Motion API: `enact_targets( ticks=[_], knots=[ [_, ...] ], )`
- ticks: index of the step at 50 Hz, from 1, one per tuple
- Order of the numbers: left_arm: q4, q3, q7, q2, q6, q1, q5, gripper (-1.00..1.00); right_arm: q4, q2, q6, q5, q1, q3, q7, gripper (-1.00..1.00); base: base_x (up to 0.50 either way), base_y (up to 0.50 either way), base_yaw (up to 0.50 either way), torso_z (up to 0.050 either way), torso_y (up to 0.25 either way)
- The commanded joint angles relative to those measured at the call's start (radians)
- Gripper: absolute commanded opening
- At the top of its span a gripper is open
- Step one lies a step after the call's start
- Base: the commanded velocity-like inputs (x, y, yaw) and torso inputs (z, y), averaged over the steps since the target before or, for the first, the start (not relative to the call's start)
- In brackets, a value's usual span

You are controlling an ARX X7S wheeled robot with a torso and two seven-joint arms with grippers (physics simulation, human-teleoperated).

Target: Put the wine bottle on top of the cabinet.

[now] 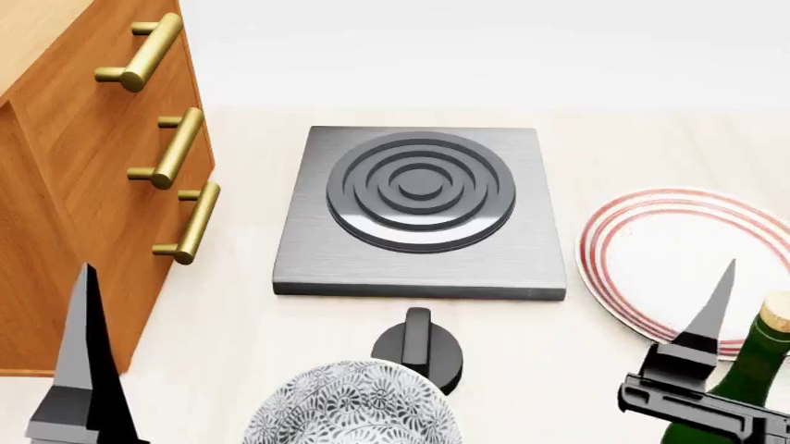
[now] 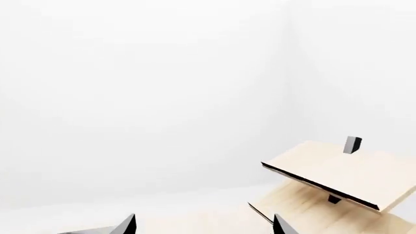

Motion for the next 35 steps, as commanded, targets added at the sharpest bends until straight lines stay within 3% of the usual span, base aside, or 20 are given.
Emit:
enact_targets(
  ticks=[1,23,35],
  knots=[
    [0.001,0.004,-0.028,-0.024,0.01,-0.009,-0.025,1.0,0.107,-0.025,-0.079,-0.025,-0.038,-0.006,-0.017,1.0,0.0,0.0,0.0,0.0,0.0],
    [0.0,0.026,-0.065,-0.053,0.023,-0.026,-0.045,1.0,0.267,-0.031,-0.118,-0.037,-0.025,-0.03,-0.042,1.0,0.0,0.0,0.0,0.0,0.0],
    [-0.004,0.039,-0.084,-0.069,0.031,-0.033,-0.053,1.0,0.264,-0.012,-0.041,0.001,-0.003,-0.026,-0.041,1.0,0.0,0.0,0.0,0.0,0.0]
  ],
)
